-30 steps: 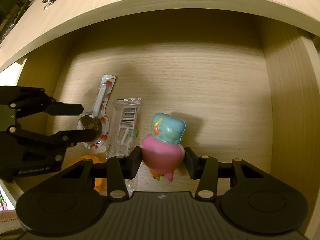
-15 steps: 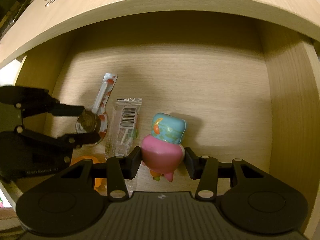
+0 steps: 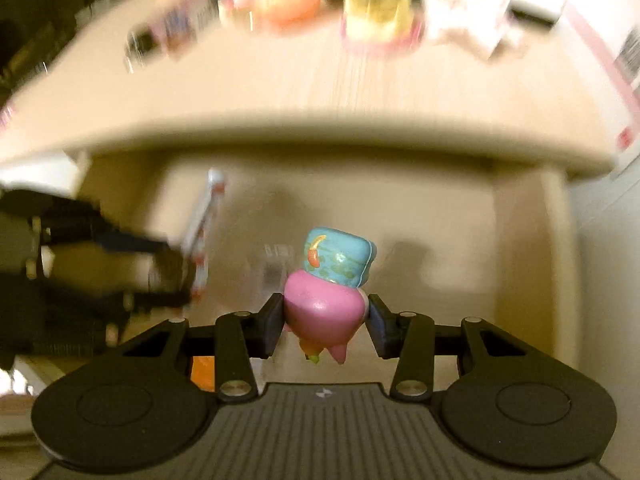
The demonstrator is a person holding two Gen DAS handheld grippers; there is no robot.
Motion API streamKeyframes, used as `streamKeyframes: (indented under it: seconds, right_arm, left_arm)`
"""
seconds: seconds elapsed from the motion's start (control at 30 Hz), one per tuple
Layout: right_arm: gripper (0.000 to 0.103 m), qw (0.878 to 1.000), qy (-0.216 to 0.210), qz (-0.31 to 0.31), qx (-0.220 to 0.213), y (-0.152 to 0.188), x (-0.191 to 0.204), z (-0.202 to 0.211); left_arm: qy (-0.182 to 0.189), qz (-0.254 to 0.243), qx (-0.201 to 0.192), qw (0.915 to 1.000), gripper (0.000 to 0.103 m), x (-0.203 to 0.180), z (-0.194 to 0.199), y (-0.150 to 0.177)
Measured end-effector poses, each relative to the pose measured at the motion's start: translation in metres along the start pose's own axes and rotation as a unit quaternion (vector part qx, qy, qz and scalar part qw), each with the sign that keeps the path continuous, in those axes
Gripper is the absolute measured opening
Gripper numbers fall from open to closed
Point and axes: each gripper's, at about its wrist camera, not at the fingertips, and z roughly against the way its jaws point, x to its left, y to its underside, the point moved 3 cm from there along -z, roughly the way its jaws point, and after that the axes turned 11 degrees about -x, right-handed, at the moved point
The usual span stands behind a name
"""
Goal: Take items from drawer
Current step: 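Lift the mirror and pink toy onto the desktop with both grippers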
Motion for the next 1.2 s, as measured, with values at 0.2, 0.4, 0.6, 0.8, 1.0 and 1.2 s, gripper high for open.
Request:
streamKeyframes:
  seconds: [0.2,0.4,0.6,0.8,1.0,1.2]
  right_arm:
    - [0.043,0.994,0.007,-0.016,-0.11,-0.063,-0.008,0.072]
    - [0.043,0.981,0.017,0.019,-0.191,-0.133,0.005,0.083]
    - [0.043,0.986,0.013,0.061,-0.156,-0.16,0.025,0.018]
    - [0.044,0.987,0.021,0.096,-0.127,-0.159,0.036,-0.033]
    - [0.044,0.986,0.03,0.113,-0.117,-0.161,0.037,-0.052]
    - [0.064,0.984,0.026,0.092,-0.15,-0.16,0.029,-0.027]
  left_arm:
    - [-0.024,-0.015,-0.146,0.9888,0.049,0.0,0.081,-0.062]
    - [-0.097,0.007,-0.186,0.9777,0.049,0.052,0.062,-0.104]
    - [-0.138,-0.001,-0.126,0.9824,0.05,0.082,0.005,-0.087]
    - [-0.155,0.028,-0.099,0.9826,0.051,0.115,-0.017,-0.073]
    - [-0.169,0.05,-0.103,0.979,0.051,0.124,-0.014,-0.063]
    - [-0.175,0.054,-0.128,0.9747,0.048,0.131,0.007,-0.064]
